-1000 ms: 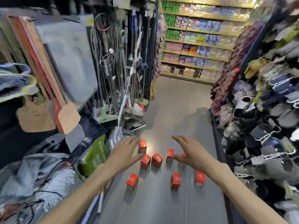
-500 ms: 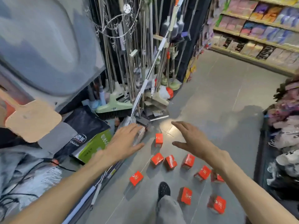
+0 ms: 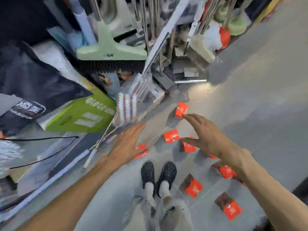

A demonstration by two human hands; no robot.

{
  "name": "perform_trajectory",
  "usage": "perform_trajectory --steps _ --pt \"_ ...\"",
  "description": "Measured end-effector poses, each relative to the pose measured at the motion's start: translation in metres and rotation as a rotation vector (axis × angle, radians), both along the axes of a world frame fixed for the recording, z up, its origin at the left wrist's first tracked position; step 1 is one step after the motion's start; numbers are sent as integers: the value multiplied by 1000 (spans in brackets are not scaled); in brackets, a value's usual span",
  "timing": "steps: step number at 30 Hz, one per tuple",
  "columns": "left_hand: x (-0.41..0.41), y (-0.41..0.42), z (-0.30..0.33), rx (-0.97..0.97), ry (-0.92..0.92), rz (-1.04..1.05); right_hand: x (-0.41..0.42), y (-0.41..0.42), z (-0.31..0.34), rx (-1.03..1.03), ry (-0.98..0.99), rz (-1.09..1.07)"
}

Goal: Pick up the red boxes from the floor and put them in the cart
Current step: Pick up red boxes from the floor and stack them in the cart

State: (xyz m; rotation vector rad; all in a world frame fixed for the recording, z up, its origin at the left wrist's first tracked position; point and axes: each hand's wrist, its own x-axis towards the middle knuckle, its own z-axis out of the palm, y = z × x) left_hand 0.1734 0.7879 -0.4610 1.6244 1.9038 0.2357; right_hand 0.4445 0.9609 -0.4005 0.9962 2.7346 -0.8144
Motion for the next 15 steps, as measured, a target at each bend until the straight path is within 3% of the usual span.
perform_trajectory --steps 3,9,15 --pt "2 -27 -100 -126 -19 109 -5 0 -94 -68 12 9" --pt "2 -86 -294 -290 45 137 -6 -11 -272 -207 6 21" --pt "-5 -109 -425 -282 92 182 11 -29 -395 -323 -77 3"
